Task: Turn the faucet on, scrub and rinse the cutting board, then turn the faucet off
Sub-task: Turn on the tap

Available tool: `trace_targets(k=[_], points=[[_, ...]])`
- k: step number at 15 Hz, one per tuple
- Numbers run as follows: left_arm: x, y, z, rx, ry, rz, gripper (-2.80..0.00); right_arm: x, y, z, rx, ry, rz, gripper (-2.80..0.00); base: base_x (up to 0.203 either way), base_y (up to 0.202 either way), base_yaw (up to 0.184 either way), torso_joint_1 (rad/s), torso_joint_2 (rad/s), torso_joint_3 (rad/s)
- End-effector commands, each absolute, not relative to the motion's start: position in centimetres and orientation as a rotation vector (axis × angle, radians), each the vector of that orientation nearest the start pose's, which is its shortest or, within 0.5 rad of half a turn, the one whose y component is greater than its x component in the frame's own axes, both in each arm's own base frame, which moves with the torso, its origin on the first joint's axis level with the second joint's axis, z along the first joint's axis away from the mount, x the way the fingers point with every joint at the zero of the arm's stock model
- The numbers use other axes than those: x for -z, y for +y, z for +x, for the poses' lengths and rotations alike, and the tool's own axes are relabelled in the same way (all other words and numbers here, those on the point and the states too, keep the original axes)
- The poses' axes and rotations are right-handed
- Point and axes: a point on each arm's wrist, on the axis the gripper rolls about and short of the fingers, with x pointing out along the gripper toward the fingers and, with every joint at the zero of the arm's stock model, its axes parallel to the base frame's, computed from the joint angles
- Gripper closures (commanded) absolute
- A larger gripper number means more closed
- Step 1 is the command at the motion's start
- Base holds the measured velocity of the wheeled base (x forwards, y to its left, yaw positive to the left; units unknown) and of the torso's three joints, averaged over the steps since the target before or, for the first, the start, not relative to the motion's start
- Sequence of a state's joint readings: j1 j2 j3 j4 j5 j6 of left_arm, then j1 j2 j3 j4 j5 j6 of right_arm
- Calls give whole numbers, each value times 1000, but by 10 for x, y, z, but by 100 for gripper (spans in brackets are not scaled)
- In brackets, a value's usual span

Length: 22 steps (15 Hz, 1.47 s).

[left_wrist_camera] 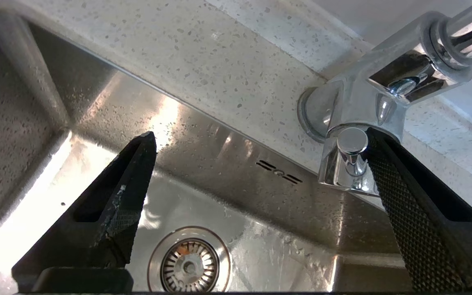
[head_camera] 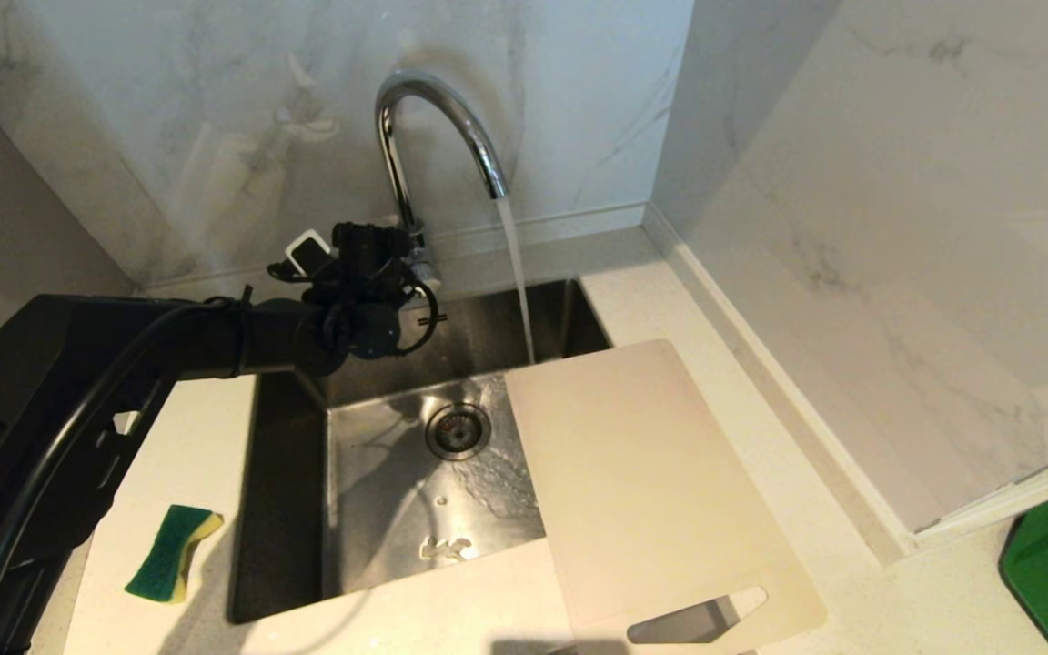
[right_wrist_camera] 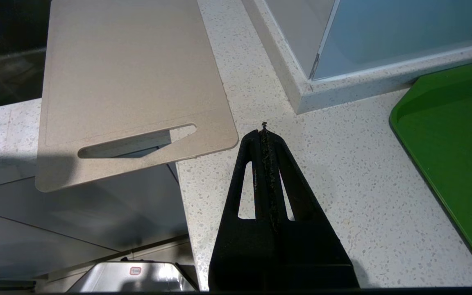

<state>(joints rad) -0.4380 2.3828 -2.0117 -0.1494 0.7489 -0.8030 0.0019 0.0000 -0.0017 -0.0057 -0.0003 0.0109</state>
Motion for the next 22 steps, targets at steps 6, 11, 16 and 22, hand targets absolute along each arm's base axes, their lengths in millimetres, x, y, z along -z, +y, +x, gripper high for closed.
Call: trace_targets(k=[6,11,16,22], points=[[-187,-199,459,-371,101,-703,-280,-77,0,-23,-1,-8,11,0,0,0,0,0,0,0],[-193,-198,457,-363,90,-711,-280,-77,0,-23,-3,-8,11,0,0,0,0,0,0,0],[-226,-193,445,-308,50,-756,-280,-76,0,-23,-3,-6,11,0,0,0,0,0,0,0],[-259,-186,428,-285,11,-773,-280,-77,0,-23,-2,-8,11,0,0,0,0,0,0,0]])
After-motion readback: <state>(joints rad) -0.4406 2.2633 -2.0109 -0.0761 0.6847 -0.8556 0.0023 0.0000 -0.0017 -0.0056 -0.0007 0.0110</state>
